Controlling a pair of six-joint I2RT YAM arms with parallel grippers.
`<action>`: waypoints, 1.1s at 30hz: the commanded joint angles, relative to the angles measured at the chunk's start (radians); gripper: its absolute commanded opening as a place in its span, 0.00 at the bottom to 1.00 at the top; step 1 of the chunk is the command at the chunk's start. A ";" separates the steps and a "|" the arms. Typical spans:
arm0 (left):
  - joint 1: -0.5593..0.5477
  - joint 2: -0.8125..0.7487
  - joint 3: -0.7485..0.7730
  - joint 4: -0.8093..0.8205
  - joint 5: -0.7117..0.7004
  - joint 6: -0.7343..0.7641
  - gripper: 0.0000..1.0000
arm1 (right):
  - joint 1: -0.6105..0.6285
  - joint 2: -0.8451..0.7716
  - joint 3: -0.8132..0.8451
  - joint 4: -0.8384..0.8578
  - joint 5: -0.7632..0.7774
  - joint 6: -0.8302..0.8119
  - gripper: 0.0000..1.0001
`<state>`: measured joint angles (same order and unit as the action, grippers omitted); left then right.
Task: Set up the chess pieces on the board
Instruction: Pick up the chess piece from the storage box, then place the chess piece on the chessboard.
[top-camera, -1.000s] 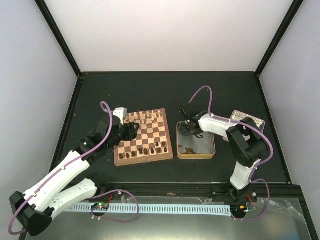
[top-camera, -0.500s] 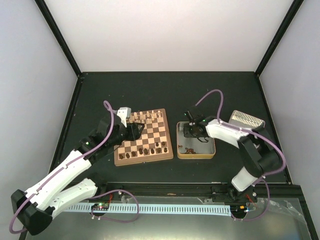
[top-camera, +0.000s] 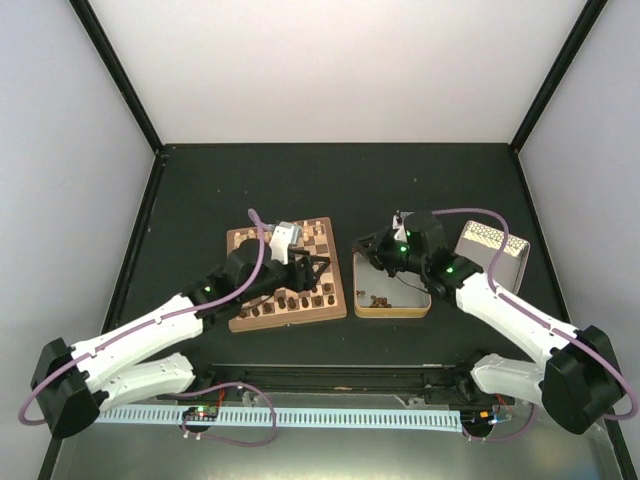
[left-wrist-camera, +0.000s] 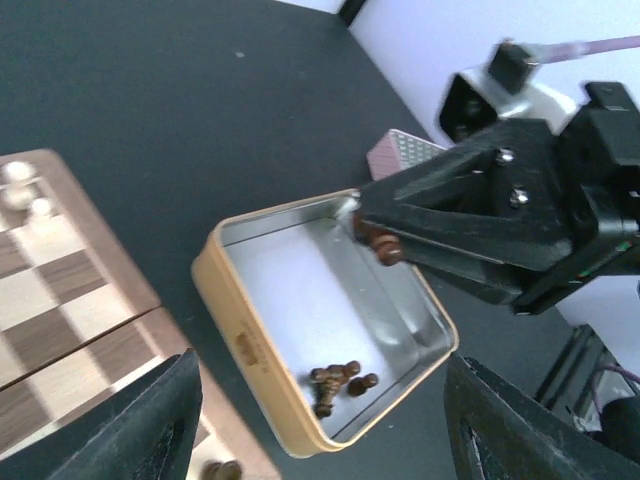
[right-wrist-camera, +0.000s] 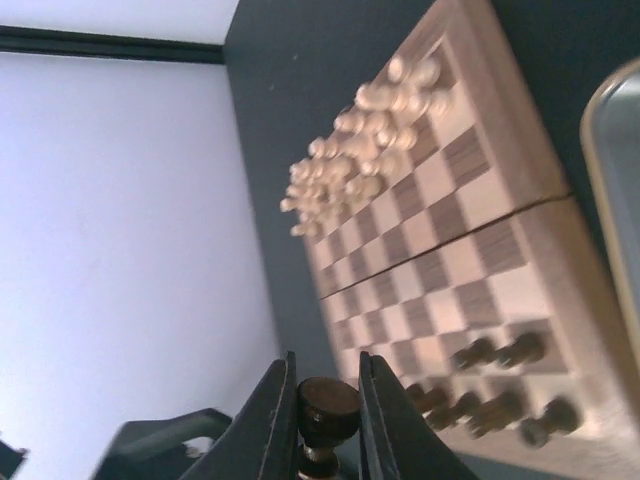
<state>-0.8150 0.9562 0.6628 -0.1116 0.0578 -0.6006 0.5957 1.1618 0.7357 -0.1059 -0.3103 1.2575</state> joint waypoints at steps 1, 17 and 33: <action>-0.077 0.043 -0.009 0.187 -0.039 0.061 0.69 | 0.006 -0.029 -0.039 0.162 -0.155 0.331 0.01; -0.108 0.150 0.062 0.243 -0.050 0.102 0.44 | 0.062 -0.023 -0.062 0.270 -0.266 0.507 0.01; -0.108 0.147 0.080 0.227 -0.071 0.142 0.22 | 0.066 0.007 -0.058 0.247 -0.268 0.460 0.01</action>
<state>-0.9188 1.1019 0.6880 0.0982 0.0143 -0.4801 0.6514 1.1625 0.6800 0.1421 -0.5522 1.7325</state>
